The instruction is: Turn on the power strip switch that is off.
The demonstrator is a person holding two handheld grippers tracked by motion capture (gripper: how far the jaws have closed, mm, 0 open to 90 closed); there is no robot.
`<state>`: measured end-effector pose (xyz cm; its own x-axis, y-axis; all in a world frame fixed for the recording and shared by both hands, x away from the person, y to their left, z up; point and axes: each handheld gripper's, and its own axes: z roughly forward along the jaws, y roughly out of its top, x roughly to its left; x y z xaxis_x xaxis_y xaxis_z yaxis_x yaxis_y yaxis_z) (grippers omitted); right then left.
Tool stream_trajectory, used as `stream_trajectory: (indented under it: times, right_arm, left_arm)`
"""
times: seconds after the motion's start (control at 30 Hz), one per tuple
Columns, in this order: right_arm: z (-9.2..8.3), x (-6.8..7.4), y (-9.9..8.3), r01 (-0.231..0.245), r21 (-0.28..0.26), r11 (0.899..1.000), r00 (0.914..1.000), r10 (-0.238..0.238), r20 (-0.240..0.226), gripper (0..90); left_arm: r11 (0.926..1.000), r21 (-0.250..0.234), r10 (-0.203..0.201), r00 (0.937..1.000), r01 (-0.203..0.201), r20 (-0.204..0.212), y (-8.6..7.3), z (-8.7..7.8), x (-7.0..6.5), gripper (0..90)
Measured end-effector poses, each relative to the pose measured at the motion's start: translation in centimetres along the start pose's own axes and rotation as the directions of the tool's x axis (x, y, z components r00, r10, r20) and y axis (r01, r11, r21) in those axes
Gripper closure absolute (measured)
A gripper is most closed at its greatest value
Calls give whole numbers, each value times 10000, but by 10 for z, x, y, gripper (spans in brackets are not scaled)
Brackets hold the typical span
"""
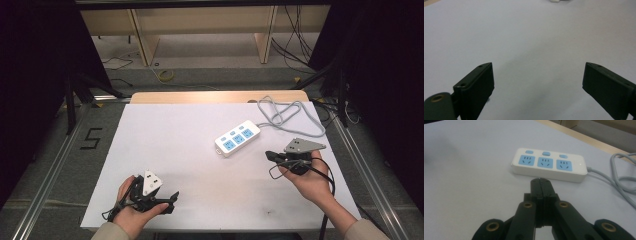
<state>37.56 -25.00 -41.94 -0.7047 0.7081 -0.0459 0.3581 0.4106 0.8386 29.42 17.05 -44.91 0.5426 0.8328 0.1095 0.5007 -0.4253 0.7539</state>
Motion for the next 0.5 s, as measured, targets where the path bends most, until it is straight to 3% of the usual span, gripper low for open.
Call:
stream_trajectory:
  times: [0.5]
  right_arm:
    - [10,-2,6,53,140,9999,10000,-54,48,900]
  left_arm:
    - [10000,-12,-2,10000,2,-19,0,0,0,101]
